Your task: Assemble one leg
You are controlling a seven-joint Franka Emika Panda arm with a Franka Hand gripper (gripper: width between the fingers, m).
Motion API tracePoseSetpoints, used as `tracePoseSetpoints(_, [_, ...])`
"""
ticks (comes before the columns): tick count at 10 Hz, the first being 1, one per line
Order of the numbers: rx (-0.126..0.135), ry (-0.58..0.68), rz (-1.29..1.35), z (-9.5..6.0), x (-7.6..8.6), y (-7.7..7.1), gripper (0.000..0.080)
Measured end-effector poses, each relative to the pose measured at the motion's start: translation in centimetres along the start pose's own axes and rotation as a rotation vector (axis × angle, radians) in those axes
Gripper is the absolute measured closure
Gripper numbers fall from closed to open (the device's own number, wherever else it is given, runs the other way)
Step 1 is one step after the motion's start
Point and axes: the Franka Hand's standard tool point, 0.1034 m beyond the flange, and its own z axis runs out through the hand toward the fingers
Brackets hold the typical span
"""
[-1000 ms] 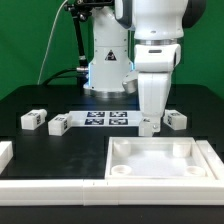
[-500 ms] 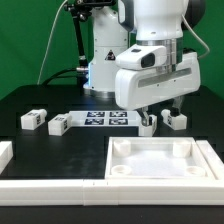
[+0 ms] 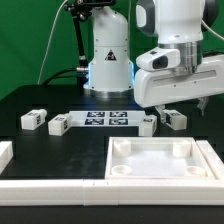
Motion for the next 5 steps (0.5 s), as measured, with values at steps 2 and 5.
tracePoseSetpoints(2, [0.002, -0.037, -0.002, 0.1, -0.2, 0.0, 0.0151])
tracePoseSetpoints(5, [0.009, -0.197, 0.0, 0.1, -1.1, -0.4, 0.0151])
